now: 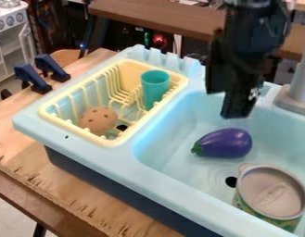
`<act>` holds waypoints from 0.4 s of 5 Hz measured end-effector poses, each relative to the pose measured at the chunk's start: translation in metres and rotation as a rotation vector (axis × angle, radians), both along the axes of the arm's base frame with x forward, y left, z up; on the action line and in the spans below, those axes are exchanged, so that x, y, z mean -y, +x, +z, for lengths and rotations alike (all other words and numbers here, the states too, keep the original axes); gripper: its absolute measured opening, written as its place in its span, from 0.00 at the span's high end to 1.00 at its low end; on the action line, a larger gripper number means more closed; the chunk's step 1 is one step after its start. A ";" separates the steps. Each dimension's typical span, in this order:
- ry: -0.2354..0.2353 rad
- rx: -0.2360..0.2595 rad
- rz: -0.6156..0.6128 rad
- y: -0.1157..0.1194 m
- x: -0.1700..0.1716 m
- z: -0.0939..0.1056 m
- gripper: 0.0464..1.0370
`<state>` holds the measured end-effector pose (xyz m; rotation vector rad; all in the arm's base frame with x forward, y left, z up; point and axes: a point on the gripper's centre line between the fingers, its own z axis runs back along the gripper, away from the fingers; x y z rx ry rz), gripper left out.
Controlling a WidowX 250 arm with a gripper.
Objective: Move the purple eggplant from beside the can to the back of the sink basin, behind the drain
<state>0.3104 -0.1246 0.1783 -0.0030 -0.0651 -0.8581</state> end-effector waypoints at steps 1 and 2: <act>-0.030 -0.078 0.227 -0.014 -0.012 0.011 0.03; -0.031 -0.080 0.243 -0.014 -0.015 0.011 0.03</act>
